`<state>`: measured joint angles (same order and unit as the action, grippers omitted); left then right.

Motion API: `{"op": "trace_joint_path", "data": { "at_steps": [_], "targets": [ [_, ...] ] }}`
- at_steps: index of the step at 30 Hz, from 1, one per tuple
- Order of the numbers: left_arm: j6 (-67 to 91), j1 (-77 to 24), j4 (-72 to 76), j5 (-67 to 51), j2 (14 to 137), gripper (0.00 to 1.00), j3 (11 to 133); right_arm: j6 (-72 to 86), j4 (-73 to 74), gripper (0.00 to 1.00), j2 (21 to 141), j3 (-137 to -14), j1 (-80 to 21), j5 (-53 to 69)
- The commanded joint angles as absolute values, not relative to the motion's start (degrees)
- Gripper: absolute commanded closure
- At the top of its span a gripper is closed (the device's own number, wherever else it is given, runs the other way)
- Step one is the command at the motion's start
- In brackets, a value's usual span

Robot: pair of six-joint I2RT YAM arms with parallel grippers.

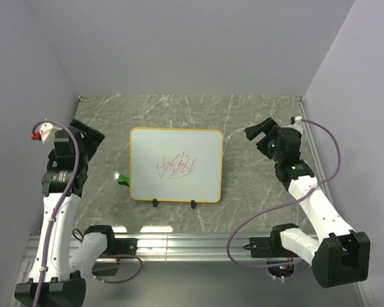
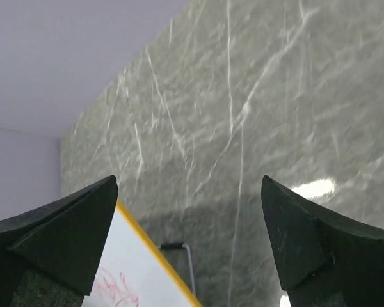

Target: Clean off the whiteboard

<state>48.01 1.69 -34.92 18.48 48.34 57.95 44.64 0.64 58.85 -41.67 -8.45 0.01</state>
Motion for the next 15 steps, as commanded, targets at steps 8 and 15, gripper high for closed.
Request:
{"op": "trace_joint_path", "data": {
  "at_steps": [8,15],
  "targets": [
    [58.0,2.4,-16.4,-4.9,47.2,0.0,49.5,49.9,11.8,0.0,69.5,-52.1,-7.4,26.6],
    [65.7,4.9,-43.8,8.8,66.4,0.02,65.6,39.8,28.6,0.0,66.7,-58.2,-10.1,18.7]
  ]
}}
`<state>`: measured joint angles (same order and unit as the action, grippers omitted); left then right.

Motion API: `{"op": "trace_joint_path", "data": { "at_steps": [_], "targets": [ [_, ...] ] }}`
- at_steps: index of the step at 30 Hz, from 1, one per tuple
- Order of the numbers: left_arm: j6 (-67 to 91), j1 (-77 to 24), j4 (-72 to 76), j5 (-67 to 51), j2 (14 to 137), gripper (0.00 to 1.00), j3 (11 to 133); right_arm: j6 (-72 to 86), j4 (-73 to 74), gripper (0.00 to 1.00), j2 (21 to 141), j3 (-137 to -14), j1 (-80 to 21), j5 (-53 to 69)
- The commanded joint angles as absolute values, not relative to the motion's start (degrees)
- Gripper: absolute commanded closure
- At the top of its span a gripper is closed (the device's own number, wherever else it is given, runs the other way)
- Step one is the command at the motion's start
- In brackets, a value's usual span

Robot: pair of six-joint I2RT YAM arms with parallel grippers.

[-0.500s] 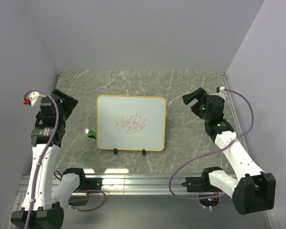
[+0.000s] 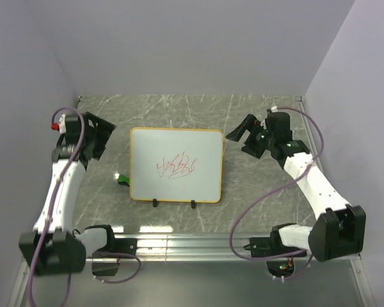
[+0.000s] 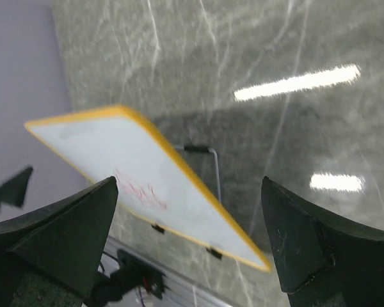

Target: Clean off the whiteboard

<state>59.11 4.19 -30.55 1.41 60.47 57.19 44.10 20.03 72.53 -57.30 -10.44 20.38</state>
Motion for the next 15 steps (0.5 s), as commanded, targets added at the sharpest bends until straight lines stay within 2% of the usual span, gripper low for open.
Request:
{"op": "trace_joint_path", "data": {
  "at_steps": [1,6,10,15],
  "targets": [
    [67.0,4.9,-46.7,9.0,69.1,0.02,66.9,39.2,29.7,0.0,66.3,-58.2,-9.8,19.3],
    [74.3,4.9,-44.2,2.1,71.5,0.01,66.8,35.9,37.4,0.0,63.9,-58.2,-9.6,15.0],
    [77.6,4.9,-47.8,3.3,75.2,0.0,68.9,35.2,37.7,0.0,59.7,-55.0,-9.4,10.2],
    [81.0,3.8,-55.5,5.4,76.4,0.01,69.4,32.3,39.4,0.01,59.4,-54.5,-9.2,10.2]
  ]
}}
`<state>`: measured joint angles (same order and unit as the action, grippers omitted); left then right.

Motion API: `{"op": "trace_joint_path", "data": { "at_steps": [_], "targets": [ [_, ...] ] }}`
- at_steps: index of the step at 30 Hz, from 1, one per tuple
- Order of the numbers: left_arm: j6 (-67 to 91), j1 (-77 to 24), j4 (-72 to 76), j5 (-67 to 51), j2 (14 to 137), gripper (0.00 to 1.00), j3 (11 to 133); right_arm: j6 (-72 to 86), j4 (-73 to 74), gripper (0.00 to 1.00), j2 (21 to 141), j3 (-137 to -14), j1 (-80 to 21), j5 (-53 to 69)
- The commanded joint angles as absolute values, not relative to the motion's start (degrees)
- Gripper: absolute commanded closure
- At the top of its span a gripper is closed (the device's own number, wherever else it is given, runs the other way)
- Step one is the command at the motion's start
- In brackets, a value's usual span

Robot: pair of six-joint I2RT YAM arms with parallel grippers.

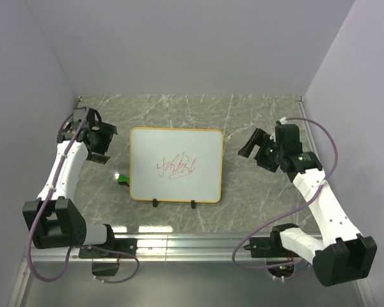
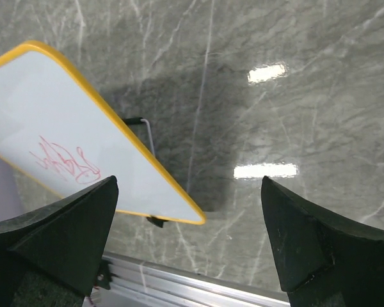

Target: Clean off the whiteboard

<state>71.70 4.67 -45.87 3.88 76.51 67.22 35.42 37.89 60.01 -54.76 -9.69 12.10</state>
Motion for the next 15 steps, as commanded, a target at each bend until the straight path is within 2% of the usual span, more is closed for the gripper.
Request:
{"op": "trace_joint_path", "data": {
  "at_steps": [1,10,15],
  "targets": [
    [81.5,2.8,-56.2,6.3,76.9,0.01,69.2,32.1,39.6,0.02,59.6,-54.6,-9.3,9.9],
    [85.4,-3.9,-54.0,6.1,75.8,0.01,57.6,28.6,39.9,0.02,58.2,-52.4,-9.3,13.8],
    [84.9,-4.1,-51.8,6.3,75.7,0.04,52.5,26.8,41.2,0.03,57.2,-50.5,-9.3,13.5]
  ]
}}
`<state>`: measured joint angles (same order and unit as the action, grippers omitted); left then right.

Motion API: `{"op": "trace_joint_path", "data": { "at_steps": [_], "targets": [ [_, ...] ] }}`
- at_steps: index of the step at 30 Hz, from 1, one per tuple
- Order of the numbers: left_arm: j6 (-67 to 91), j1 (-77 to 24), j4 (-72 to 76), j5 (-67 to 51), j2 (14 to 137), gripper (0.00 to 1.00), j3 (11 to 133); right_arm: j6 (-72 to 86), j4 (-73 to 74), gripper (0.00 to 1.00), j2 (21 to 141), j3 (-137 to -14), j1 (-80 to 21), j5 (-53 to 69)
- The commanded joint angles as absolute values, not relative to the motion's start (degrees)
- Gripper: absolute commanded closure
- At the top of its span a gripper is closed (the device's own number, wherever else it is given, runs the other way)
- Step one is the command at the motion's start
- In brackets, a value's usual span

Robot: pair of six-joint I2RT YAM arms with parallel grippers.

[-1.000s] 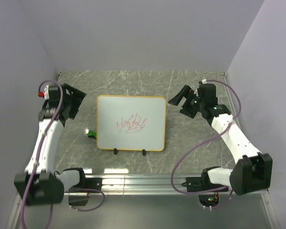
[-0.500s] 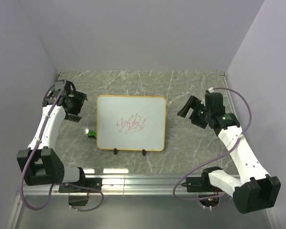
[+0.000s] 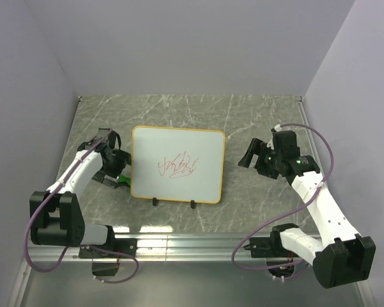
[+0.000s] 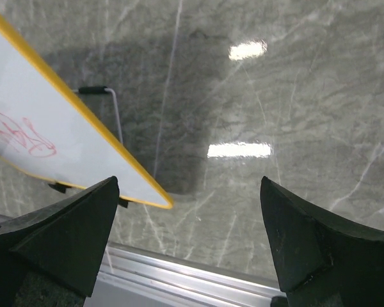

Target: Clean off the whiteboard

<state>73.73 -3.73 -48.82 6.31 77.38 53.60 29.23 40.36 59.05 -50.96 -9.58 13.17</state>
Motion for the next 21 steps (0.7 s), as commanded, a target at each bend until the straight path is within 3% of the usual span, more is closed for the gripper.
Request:
{"op": "trace_joint_path", "data": {
  "at_steps": [1,11,21],
  "targets": [
    [85.0,-4.1,-51.6,6.3,75.8,0.04,51.4,26.5,41.6,0.02,56.9,-50.2,-9.2,13.0],
    [85.9,-4.1,-47.1,6.5,76.6,0.09,47.4,25.8,42.3,0.03,55.8,-47.8,-9.5,12.7],
    [86.0,-4.0,-43.5,5.3,81.7,0.2,46.3,25.6,42.6,0.04,56.0,-48.0,-9.6,12.9]
  ]
}}
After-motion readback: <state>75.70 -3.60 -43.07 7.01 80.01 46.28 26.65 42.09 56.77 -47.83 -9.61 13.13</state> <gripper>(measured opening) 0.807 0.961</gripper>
